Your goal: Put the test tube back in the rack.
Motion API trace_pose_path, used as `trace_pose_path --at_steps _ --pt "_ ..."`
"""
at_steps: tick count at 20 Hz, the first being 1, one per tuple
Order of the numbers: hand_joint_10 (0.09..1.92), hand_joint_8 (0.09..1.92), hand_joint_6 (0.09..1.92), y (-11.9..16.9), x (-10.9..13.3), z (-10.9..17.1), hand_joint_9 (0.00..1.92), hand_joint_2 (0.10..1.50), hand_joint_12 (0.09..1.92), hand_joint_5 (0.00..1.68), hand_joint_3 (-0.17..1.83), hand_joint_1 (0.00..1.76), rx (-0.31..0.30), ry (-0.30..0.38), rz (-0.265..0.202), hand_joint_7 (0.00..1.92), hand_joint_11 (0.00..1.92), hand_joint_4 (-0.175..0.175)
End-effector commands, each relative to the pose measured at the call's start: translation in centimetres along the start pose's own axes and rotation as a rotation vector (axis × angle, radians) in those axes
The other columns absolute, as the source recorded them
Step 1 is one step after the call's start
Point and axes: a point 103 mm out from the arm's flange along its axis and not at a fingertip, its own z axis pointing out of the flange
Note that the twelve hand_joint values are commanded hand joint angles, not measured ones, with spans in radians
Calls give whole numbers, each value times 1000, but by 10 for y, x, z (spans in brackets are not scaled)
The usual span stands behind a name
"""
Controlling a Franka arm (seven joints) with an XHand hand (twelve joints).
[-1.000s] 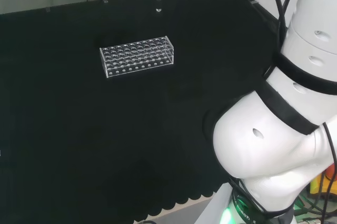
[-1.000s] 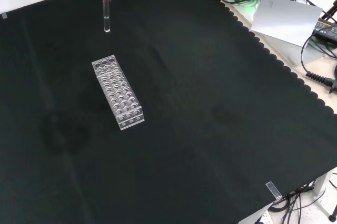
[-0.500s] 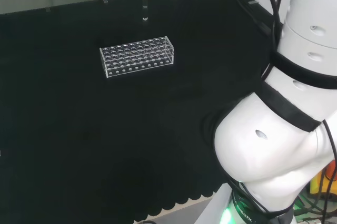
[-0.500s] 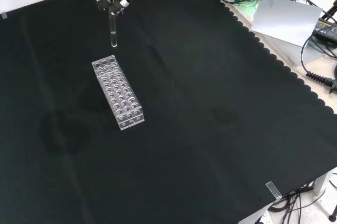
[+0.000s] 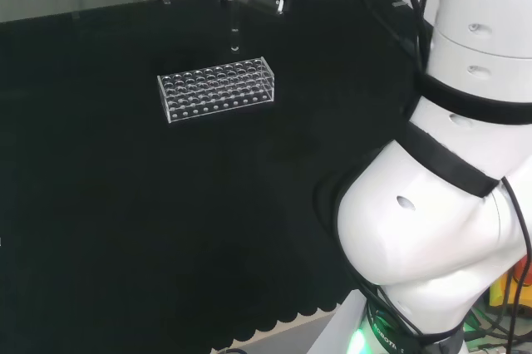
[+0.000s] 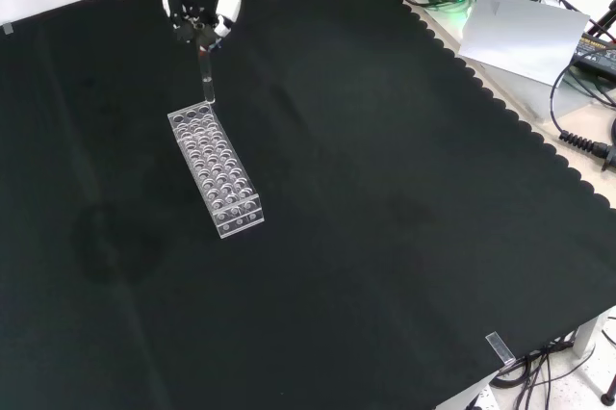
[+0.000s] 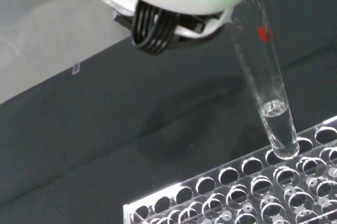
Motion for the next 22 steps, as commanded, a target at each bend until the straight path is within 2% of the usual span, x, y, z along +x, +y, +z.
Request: trace_pose_path --at_steps 1,10,22 --pt "268 331 354 11 -8 12 1773 603 842 1440 664 1231 6 -7 9 1846 1372 -175" --pt "267 330 353 15 -21 33 1774 603 843 1441 664 1231 24 -12 30 1847 1371 -175" --pt "266 330 351 20 -28 40 1775 602 844 1442 665 1231 35 -6 51 1847 1371 -175"
